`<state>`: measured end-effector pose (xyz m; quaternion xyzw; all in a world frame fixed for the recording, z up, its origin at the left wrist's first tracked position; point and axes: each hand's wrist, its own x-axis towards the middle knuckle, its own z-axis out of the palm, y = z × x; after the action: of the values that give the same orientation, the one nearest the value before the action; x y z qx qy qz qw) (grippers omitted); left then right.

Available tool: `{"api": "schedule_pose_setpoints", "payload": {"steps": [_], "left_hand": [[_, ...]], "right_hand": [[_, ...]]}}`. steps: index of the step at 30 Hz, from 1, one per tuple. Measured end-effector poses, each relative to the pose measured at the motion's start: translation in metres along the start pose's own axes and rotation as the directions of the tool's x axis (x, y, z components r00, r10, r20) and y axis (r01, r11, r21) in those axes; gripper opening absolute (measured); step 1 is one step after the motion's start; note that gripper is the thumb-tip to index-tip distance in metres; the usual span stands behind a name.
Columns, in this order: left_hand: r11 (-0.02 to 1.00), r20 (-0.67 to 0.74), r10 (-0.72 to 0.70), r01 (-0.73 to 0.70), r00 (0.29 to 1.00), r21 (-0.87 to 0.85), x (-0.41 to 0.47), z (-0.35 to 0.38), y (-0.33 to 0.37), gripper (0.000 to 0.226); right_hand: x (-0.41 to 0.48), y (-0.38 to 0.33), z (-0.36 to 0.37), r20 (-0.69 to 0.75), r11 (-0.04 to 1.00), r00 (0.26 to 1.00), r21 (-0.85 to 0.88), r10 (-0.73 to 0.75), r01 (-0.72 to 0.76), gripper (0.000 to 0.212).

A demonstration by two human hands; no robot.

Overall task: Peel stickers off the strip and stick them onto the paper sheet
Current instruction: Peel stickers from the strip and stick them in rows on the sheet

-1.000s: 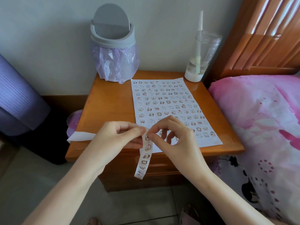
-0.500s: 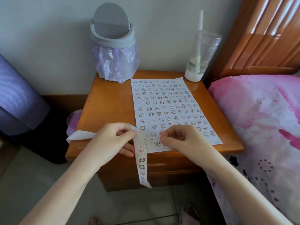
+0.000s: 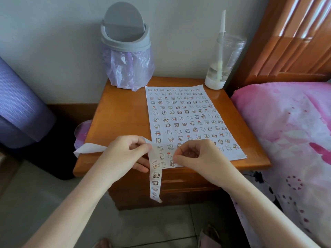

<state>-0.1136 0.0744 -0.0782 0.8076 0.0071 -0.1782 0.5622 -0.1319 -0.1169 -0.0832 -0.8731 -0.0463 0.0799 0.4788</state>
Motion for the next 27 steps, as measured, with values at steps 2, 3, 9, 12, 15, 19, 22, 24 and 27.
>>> {"api": "schedule_pose_setpoints", "payload": {"steps": [2,3,9,12,15,19,22,24,27], "left_hand": [[1.000,-0.005,0.001,-0.001,1.000,-0.003,0.000,0.000,0.000,0.016],[1.000,-0.007,0.000,0.000,1.000,-0.005,0.000,0.000,0.000,0.016],[1.000,-0.014,0.001,-0.001,1.000,0.016,0.000,0.000,-0.001,0.015],[1.000,-0.027,0.003,-0.003,1.000,0.027,0.000,0.000,-0.001,0.014],[0.999,-0.031,0.002,-0.001,1.000,0.037,0.000,0.000,-0.001,0.013],[0.999,-0.031,0.000,0.001,1.000,0.038,0.000,0.000,-0.001,0.013],[0.999,-0.032,0.001,0.001,0.999,0.047,0.000,0.000,-0.001,0.013],[0.999,-0.032,0.000,0.001,0.999,0.047,0.000,0.000,-0.001,0.013],[0.999,-0.030,-0.003,0.005,1.000,0.046,0.000,0.001,-0.001,0.013]], "right_hand": [[0.000,0.000,0.001,-0.007,1.000,1.000,-0.002,-0.003,0.003,0.003],[0.000,0.000,0.001,-0.010,1.000,1.000,-0.007,-0.005,0.005,0.003],[-0.001,0.001,0.003,-0.030,0.998,0.999,-0.052,-0.023,0.021,0.003],[-0.002,0.001,0.005,-0.048,0.997,0.998,-0.072,-0.029,0.026,0.002],[-0.002,0.003,0.007,-0.059,0.994,0.997,-0.102,-0.041,0.035,0.002],[-0.003,0.004,0.008,-0.071,0.991,0.996,-0.130,-0.049,0.040,0.001],[-0.003,0.006,0.012,-0.085,0.985,0.994,-0.168,-0.064,0.049,0.002],[-0.003,0.007,0.012,-0.088,0.985,0.994,-0.165,-0.069,0.053,0.004],[-0.002,0.009,0.009,-0.099,0.990,0.993,-0.131,-0.058,0.045,0.015]]}}
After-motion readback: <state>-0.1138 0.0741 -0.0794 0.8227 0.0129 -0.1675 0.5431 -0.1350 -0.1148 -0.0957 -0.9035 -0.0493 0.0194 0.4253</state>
